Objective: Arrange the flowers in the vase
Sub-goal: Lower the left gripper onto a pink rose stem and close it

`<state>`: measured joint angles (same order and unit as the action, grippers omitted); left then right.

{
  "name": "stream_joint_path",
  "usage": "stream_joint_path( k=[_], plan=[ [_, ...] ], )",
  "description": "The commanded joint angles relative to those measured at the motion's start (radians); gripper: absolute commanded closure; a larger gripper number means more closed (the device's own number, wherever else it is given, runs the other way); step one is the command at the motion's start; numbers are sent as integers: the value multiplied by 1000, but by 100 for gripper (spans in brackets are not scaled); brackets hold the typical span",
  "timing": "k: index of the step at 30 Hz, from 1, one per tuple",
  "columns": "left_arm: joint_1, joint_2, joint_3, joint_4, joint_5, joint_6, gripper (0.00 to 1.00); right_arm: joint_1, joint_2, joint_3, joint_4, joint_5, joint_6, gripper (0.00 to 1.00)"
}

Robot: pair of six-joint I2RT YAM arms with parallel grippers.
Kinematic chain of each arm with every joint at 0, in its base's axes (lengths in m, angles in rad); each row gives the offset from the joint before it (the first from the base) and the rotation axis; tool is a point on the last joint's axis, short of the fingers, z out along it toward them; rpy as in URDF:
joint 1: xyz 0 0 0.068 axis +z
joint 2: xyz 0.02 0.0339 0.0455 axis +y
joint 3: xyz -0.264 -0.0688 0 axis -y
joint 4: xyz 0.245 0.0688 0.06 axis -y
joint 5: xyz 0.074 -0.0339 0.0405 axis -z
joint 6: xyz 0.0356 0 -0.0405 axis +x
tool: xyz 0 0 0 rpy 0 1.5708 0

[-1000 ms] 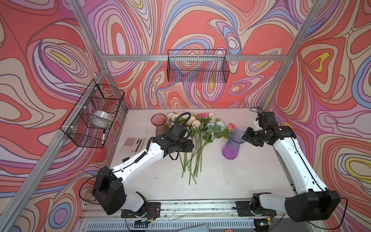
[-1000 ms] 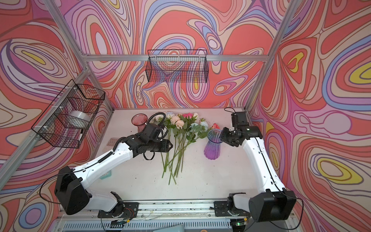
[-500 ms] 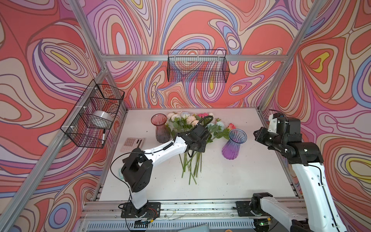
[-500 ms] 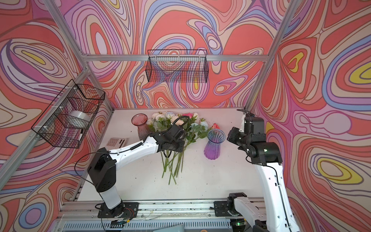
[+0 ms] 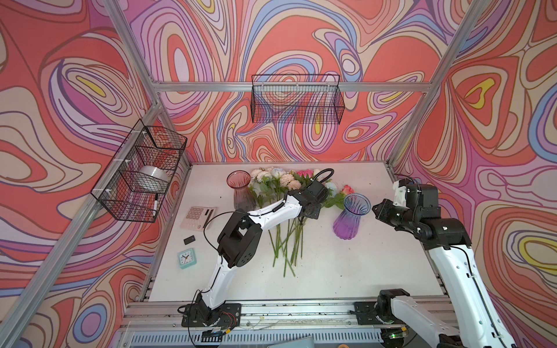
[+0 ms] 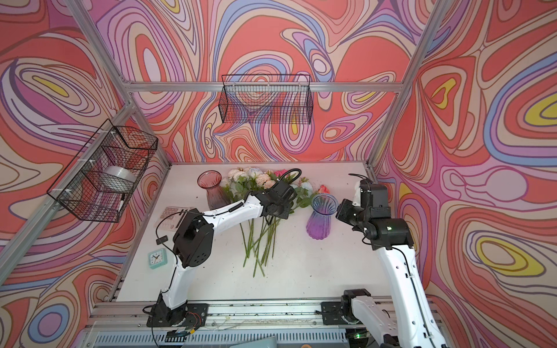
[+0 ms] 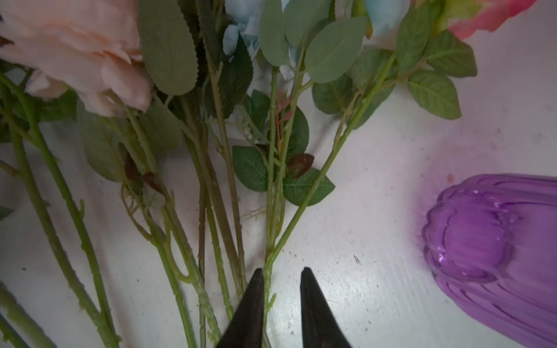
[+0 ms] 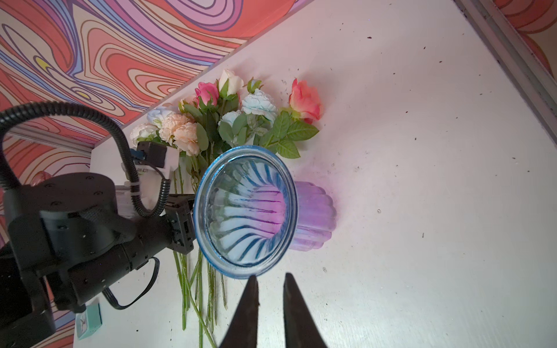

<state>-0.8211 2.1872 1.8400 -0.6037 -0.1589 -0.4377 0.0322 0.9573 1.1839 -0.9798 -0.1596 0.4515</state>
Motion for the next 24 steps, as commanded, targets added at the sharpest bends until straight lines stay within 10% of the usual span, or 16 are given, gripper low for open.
stream_joint_path(
  k=[1, 24],
  plan=[
    [14, 48, 52, -94, -63, 36, 79, 0, -23, -16, 32, -19, -10, 84],
    [77, 152, 104, -116, 54, 71, 88, 0, -37, -42, 59, -41, 8, 83]
  ],
)
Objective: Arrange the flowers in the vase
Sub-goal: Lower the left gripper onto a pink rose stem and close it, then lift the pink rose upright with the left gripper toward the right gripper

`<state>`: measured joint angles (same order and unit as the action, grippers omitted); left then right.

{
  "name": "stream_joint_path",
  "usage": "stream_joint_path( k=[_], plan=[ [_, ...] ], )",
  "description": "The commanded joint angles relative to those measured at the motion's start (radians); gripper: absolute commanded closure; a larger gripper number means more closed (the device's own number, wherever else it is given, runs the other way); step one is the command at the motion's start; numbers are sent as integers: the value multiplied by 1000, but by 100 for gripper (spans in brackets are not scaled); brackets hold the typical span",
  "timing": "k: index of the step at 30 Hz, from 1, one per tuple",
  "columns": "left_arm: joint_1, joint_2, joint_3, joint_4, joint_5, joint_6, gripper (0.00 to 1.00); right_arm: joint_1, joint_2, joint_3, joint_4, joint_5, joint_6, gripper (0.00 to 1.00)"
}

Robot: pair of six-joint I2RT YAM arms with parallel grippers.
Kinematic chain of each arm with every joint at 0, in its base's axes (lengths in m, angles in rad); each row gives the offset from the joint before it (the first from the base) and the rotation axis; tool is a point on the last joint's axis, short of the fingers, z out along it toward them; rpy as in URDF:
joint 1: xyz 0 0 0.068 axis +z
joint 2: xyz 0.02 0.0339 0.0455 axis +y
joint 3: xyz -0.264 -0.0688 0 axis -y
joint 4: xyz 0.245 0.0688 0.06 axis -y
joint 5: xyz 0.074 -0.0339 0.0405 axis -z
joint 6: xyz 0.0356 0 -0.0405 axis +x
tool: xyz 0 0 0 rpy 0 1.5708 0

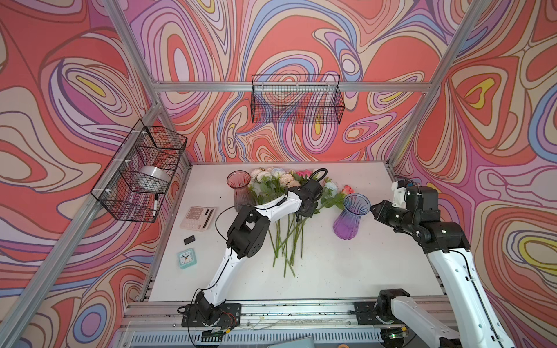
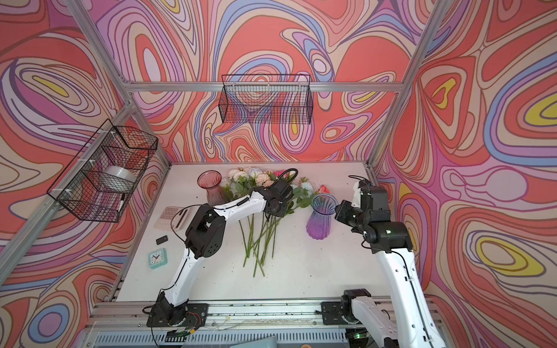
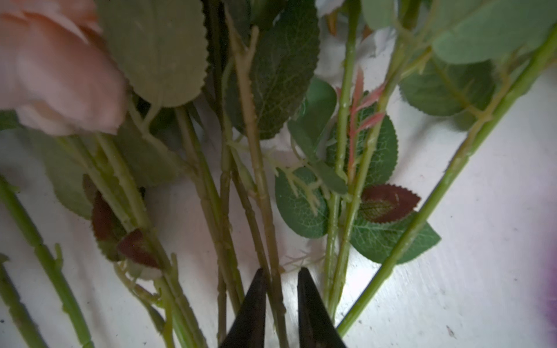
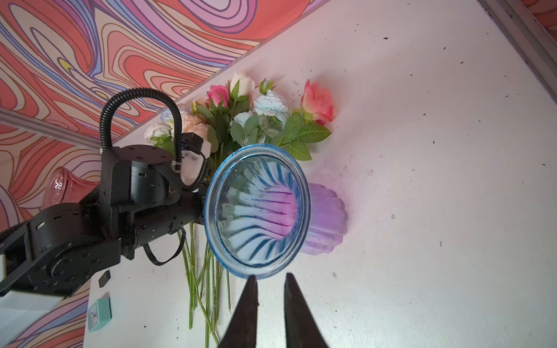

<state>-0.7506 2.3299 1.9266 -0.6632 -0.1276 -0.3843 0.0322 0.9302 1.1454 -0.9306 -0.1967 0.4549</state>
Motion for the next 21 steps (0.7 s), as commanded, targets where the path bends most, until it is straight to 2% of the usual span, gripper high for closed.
stream_joint_path(
  k=[1, 5, 16, 21],
  plan=[
    [7, -1, 14, -58, 28, 15, 90, 0, -11, -3, 10, -4, 6, 83],
    [7, -75, -3, -55, 57, -3, 94, 0, -7, 8, 12, -10, 13, 83],
    [10, -294, -47, -45, 94, -14, 92, 0, 6, 20, 32, -30, 31, 83],
    [25, -390, -126, 35, 167, -8, 94, -1, 4, 19, 75, -97, 29, 81]
  ],
)
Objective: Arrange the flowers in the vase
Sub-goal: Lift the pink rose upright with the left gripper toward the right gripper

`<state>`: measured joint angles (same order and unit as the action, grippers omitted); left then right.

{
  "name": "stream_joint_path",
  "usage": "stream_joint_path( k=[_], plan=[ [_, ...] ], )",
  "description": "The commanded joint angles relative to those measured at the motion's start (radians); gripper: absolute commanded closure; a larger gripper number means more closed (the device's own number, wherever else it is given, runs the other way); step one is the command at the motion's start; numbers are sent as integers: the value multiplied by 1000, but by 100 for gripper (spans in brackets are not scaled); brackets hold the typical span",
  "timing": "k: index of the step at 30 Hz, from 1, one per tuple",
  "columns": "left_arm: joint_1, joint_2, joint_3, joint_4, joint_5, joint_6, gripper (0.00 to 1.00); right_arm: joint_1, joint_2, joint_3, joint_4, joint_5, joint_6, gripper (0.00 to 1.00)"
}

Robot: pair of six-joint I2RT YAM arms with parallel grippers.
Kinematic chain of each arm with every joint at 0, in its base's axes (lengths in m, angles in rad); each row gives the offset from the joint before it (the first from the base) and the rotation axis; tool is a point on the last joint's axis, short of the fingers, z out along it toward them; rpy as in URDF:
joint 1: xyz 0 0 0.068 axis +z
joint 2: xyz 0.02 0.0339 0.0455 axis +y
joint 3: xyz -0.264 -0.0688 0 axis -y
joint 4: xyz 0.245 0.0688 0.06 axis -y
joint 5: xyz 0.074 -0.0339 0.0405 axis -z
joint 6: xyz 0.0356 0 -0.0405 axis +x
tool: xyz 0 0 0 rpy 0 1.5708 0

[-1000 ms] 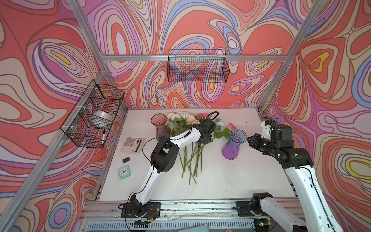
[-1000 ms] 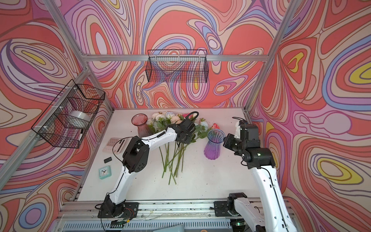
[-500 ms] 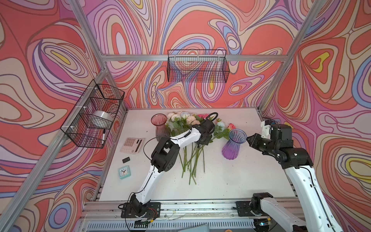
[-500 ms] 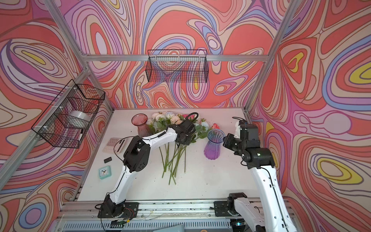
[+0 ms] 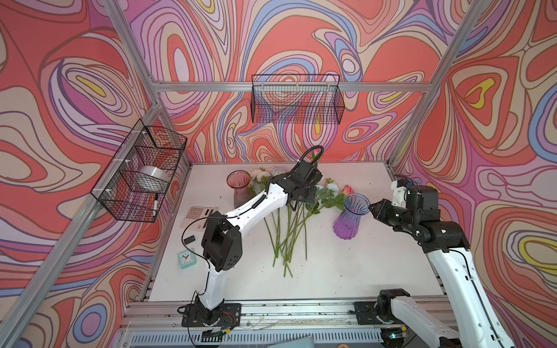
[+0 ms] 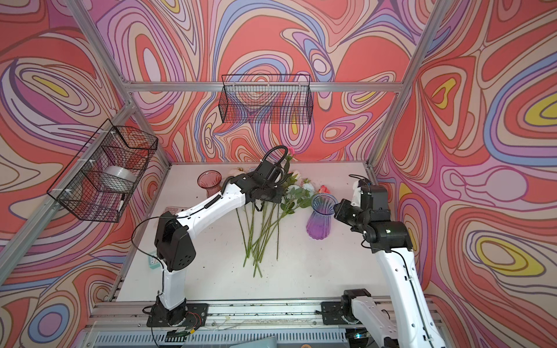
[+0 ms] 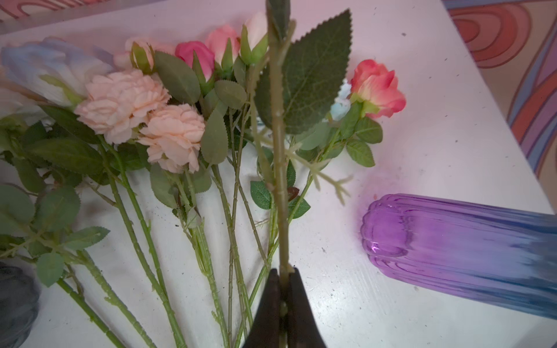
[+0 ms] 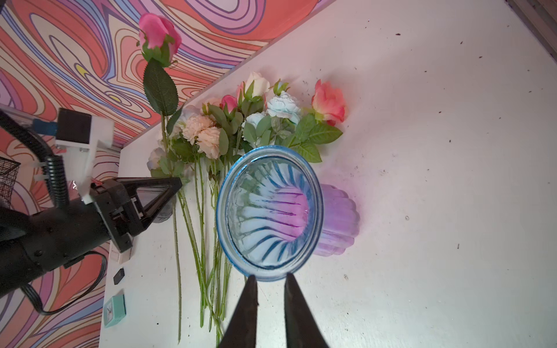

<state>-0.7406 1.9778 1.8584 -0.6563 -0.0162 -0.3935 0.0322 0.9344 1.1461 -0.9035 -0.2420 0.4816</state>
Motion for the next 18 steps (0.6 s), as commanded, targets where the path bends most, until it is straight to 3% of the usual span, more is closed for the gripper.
stream_joint_path(
  k=[1, 10, 14, 18],
  plan=[
    [18, -71, -92, 69, 90, 15, 95, 0, -3, 21, 59, -77, 0, 79],
    [18, -408, -423, 460, 323, 43, 97, 1, -9, 116, 160, -346, -1, 52],
    [8, -484, -472, 556, 396, 12, 100, 3, -6, 129, 269, -442, 70, 49],
    [-34, -505, -467, 575, 390, 5, 100, 26, 1, 131, 368, -461, 133, 49]
  ],
)
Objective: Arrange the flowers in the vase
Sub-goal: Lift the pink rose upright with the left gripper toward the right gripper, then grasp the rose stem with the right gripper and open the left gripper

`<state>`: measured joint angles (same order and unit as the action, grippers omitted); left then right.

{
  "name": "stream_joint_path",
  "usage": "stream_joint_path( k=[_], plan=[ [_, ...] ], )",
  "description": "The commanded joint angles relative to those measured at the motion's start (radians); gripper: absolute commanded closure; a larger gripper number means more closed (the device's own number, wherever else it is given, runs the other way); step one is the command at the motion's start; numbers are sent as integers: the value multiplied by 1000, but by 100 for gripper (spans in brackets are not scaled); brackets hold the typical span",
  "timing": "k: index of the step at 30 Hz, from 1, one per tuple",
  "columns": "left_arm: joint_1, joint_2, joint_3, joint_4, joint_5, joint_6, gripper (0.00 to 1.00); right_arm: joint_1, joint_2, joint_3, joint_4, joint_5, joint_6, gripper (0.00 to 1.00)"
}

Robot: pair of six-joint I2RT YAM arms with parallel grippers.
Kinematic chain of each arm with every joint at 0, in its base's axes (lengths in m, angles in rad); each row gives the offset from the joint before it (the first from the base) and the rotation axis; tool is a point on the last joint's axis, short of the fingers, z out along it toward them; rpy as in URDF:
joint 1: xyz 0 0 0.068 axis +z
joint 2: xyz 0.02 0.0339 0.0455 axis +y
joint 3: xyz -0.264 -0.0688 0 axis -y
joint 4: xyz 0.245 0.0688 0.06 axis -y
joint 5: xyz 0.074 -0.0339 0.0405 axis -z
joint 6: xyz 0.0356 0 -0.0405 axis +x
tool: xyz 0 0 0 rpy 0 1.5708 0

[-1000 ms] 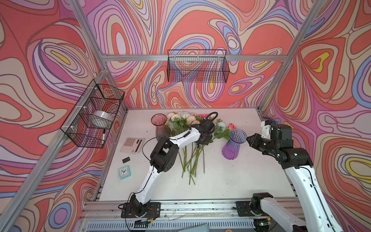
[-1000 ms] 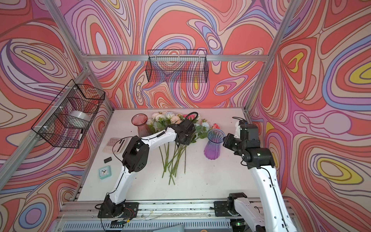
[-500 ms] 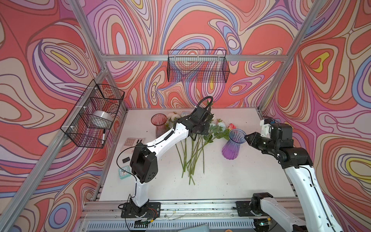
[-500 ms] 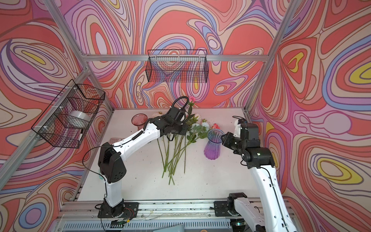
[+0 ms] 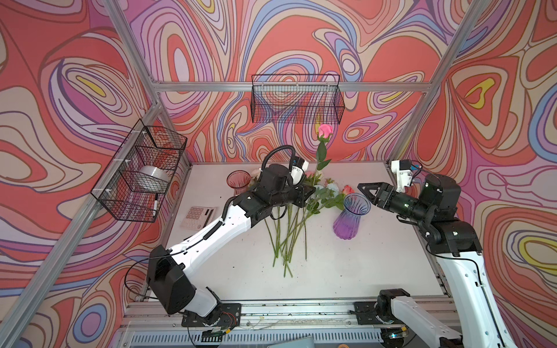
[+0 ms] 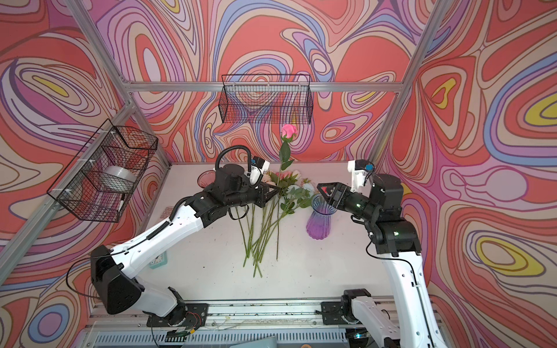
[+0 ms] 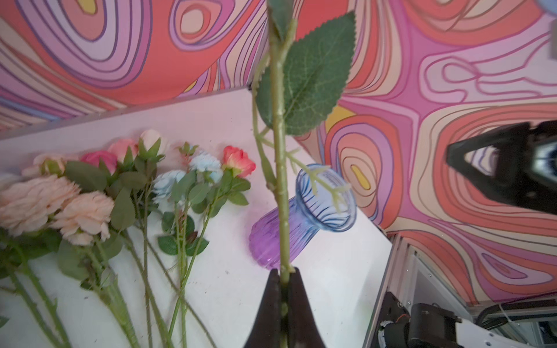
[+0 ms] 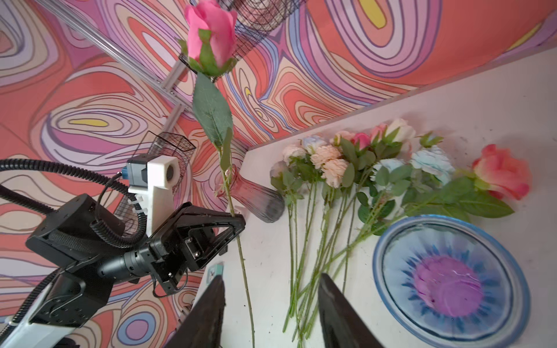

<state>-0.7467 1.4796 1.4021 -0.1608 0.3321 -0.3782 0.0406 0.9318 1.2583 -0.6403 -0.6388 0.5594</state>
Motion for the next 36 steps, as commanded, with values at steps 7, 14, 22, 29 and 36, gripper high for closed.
stream_joint_path(
  k=[7, 14, 22, 29, 36],
  plan=[
    [-89, 10, 10, 131, 39, -59, 100, 224, 89, 23, 161, 42, 10, 46],
    [-98, 3, 4, 124, 44, -70, 100, 299, 141, 2, 219, 102, 18, 47],
    [-100, -16, -35, 141, 47, -72, 100, 324, 204, 3, 251, 138, 28, 72],
    [-99, -15, -40, 148, 33, -69, 100, 367, 214, 9, 236, 181, 23, 86],
    [-98, -34, -56, 156, 13, -71, 84, 378, 197, 2, 229, 244, 7, 94]
  ],
)
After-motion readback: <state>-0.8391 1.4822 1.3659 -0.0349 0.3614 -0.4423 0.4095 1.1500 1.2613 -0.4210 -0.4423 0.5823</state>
